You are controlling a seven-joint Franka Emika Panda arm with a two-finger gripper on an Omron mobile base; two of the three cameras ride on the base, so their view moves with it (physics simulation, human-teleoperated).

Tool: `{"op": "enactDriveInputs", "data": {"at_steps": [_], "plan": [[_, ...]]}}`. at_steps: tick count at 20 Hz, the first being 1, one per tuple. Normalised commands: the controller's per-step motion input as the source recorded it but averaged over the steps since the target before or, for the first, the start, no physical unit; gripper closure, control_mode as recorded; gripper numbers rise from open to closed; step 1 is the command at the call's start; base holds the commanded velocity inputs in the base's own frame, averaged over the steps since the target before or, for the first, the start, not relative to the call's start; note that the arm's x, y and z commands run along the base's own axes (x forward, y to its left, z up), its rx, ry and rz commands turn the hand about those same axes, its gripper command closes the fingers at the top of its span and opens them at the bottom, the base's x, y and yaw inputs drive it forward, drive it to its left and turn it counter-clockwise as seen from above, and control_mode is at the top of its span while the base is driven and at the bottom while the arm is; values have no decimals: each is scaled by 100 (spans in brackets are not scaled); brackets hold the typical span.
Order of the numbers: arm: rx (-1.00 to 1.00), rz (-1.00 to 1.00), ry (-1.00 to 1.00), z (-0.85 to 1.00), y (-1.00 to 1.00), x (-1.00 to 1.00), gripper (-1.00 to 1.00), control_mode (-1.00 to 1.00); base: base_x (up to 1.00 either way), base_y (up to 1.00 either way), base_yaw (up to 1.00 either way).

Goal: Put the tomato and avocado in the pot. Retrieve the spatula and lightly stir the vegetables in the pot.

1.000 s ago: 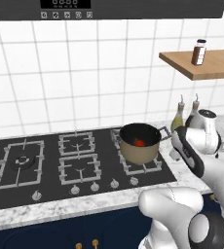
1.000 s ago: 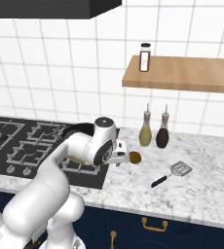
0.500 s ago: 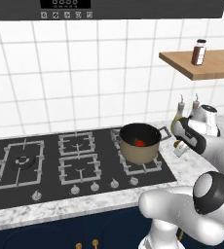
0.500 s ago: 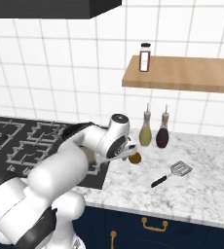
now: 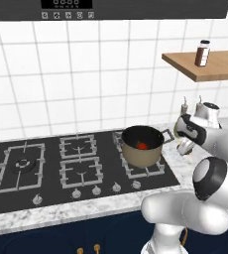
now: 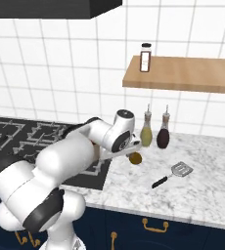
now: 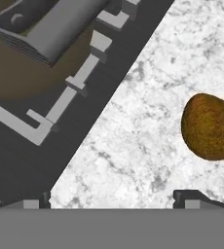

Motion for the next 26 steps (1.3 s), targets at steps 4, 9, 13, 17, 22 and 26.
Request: {"op": "enactDriveInputs", "data": {"at_steps": [4, 9, 13, 17, 22, 26], "plan": [[0, 0, 1, -17, -45, 46, -100, -100, 0, 0, 0], [0, 0, 0, -28, -33, 47, -100, -100, 0, 0, 0], [1, 0, 0, -13, -7, 32, -100, -100, 0, 0, 0], [0, 0, 0, -24, -4, 36, -100, -100, 0, 0, 0], [0, 0, 0, -23, -17, 32, -100, -100, 0, 0, 0], [0, 0, 2, -27, -13, 26, -100, -100, 0, 0, 0]]}}
